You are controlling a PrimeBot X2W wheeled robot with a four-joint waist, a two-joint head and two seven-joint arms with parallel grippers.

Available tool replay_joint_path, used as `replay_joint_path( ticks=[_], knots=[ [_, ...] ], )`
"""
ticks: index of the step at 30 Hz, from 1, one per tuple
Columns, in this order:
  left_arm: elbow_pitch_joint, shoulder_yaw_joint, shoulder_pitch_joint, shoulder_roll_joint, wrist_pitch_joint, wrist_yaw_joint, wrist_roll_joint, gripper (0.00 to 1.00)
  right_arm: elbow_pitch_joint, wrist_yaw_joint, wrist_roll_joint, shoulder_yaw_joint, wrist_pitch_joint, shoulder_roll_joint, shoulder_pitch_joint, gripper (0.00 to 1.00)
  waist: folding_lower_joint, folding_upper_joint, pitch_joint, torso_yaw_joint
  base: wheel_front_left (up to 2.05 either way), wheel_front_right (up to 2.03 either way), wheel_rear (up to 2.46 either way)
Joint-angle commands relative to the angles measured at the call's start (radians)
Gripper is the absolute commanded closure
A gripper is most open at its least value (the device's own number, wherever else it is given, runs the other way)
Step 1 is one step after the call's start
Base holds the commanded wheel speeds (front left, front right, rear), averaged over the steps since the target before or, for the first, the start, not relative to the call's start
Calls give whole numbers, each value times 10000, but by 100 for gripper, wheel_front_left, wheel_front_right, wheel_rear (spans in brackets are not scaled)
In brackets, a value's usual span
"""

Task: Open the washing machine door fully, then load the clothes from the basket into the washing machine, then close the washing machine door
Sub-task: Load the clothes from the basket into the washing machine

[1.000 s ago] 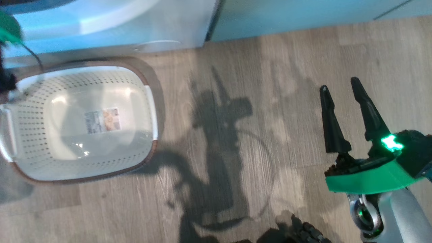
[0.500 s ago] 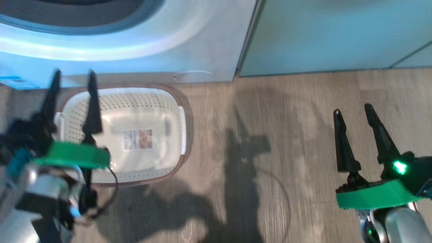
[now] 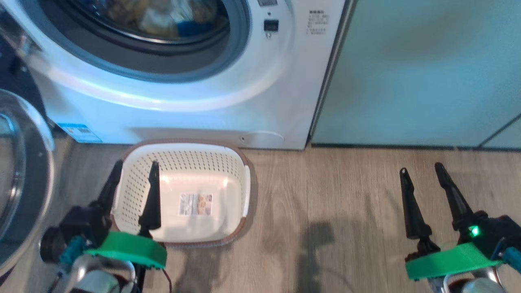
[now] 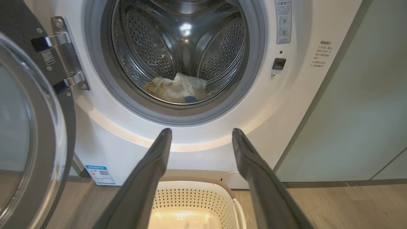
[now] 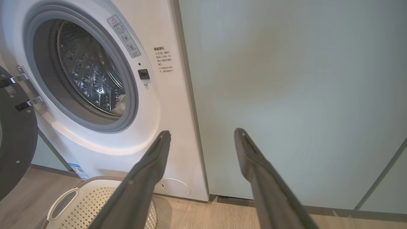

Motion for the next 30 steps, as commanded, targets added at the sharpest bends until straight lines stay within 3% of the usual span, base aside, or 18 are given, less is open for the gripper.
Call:
replay_joint_path(
  ticks=[1,15,30],
  knots=[
    [-143,304,-140,66,-117,17,-1,0,-224,-29,-126,169,-95,-100,63,0,2,-1,-527,255,0,0,0],
    [465,-356,763,-139,3,-36,61,0,-150,-29,-255,244,388,-100,948,0,2,-1,-2138,406,0,0,0],
    [469,-432,982,106,128,110,225,0,-525,-29,-273,164,600,-100,1385,0,2,-1,-2467,223,0,0,0]
  ],
)
